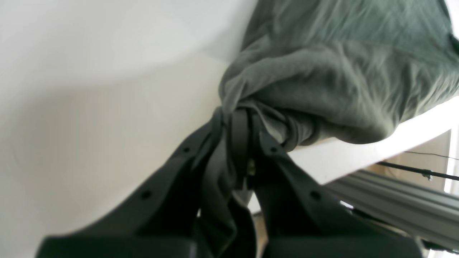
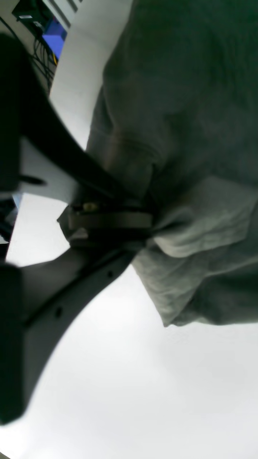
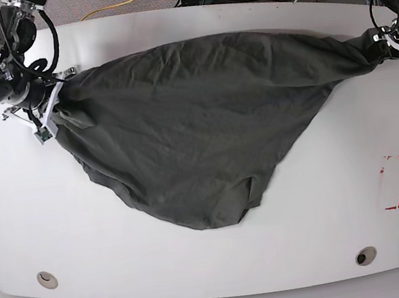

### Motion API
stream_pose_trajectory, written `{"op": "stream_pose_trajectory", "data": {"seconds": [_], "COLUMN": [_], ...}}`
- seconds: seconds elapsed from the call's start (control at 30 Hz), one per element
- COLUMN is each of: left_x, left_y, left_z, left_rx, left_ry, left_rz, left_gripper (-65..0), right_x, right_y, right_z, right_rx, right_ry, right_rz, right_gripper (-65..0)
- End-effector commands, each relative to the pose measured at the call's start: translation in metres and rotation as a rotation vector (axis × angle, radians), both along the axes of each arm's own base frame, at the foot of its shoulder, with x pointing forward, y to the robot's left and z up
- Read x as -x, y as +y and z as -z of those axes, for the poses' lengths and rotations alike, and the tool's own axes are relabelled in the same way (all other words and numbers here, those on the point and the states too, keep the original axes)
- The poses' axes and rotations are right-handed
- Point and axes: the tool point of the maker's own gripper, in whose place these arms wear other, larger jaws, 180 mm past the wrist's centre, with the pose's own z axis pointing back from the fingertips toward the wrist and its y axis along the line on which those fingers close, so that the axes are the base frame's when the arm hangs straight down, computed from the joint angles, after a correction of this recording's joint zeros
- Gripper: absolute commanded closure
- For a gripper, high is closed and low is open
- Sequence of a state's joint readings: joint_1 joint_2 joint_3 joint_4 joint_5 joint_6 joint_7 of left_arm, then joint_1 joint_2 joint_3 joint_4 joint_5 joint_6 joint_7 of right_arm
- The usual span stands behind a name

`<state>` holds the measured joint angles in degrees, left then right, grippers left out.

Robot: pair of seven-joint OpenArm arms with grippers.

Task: Layout the t-shirt on the table in an organized manner, then fold the t-shirt properly
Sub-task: 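Lift the shirt with both grippers and fling it flat onto the table, then open the right gripper to release the shirt corner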

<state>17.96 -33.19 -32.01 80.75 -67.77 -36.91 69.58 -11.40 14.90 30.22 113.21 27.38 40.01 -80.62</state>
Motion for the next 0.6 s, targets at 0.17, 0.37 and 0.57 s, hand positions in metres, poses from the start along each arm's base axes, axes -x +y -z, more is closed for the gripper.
{"op": "stream_pose_trajectory", "data": {"seconds": [0.17, 0.37, 0.57], "left_x": [-0.005, -0.005, -0.006], "left_y": [0.011, 0.015, 0.027], "left_z": [-0.014, -0.015, -0.018], "left_rx": [-0.038, -0.053, -0.108], "left_ry": [-0.027, -0.025, -0.015], "left_rz": [0.013, 0.011, 0.023], "left_gripper": [-14.7, -24.2, -24.2], "right_x": [0.002, 0.006, 0.005], "right_y": [-0.003, -0.003, -0.019], "right_z": [-0.004, -0.002, -0.01], "right_rx": [0.008, 0.009, 0.025], "right_ry": [-0.029, -0.02, -0.047], "right_rz": [-0.007, -0.008, 0.045], "right_gripper": [-30.6, -42.0, -42.3]}}
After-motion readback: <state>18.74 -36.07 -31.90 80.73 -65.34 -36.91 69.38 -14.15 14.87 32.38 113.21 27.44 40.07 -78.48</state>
